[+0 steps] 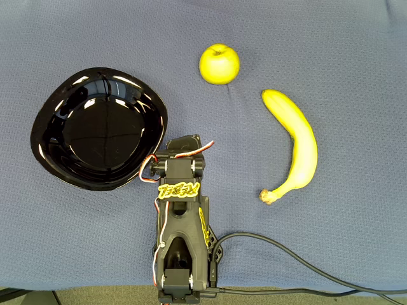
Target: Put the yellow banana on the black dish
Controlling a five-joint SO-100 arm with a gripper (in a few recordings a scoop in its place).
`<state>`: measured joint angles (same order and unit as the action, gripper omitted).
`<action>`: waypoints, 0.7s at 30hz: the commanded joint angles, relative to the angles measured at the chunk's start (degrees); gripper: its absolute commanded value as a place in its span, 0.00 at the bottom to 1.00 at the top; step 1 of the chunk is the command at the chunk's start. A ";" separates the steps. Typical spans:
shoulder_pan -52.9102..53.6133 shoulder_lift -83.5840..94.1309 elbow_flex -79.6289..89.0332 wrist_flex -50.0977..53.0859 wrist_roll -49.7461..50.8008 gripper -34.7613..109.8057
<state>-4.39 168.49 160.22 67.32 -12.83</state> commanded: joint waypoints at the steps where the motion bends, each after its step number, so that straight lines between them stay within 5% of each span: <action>1: 0.97 -9.32 -9.93 -0.53 7.47 0.30; 18: 2.64 -17.58 -15.38 -6.06 13.62 0.30; 21: 4.39 -23.12 -18.19 -7.21 17.93 0.36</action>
<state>-1.93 150.21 147.39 62.23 1.49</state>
